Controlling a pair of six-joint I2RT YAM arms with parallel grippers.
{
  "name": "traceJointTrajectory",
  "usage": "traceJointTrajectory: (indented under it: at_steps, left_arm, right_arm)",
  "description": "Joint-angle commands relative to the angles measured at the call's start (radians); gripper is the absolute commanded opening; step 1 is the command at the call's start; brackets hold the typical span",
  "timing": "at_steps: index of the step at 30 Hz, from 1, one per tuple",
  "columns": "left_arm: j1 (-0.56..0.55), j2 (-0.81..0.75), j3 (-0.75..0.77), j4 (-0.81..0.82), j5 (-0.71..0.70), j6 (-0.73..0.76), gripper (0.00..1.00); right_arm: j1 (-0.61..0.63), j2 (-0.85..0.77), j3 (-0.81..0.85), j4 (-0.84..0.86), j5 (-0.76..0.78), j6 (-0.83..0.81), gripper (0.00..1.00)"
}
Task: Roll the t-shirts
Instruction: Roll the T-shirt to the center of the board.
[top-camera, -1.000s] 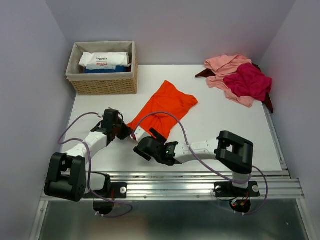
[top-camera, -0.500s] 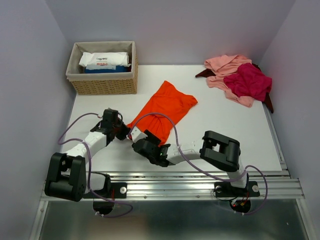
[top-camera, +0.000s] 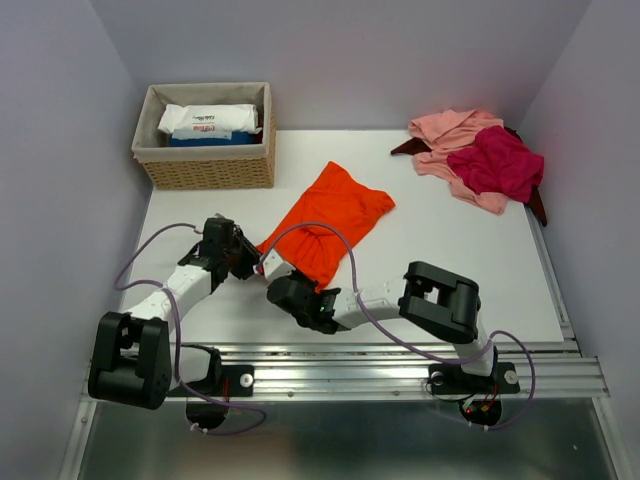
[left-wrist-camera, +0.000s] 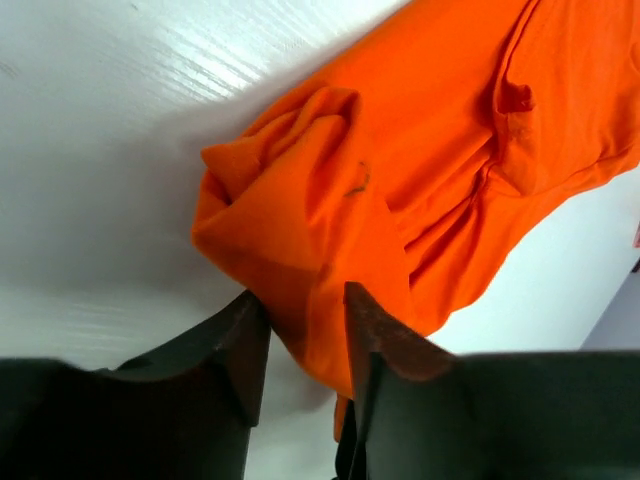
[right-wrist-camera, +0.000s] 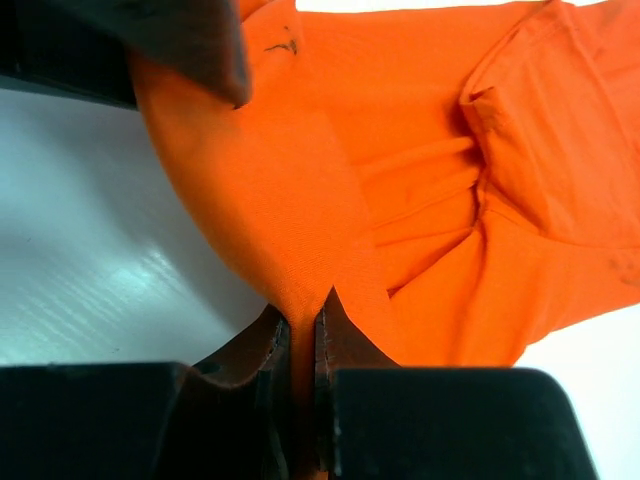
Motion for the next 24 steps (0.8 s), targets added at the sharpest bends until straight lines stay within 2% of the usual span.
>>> traceJointTrajectory:
  at_steps: [1,2,5,17,24]
  left_arm:
    - [0.009,-0.038,0.051,-0.014,0.003,0.035,0.55]
    - [0.009,-0.043,0.054,-0.015,0.008,0.04,0.65]
    - [0.009,-0.052,0.077,-0.032,0.015,0.055,0.75]
    - [0.023,-0.153,0.199,-0.152,-0.011,0.098,0.77]
    - [0.027,-0.173,0.212,-0.169,-0.011,0.112,0.77]
  right_arm:
    - [-0.018,-0.068,0.012,-0.005,-0.084,0.051,0.01]
    - [-0.031,-0.072,0.015,-0.019,-0.126,0.083,0.01]
    - [-0.06,-0.094,0.023,-0.061,-0.228,0.119,0.01]
    - [-0.254,-0.146,0.057,-0.191,-0.692,0.312,0.01]
    - [-0.363,-0.12,0.086,-0.218,-1.038,0.355,0.01]
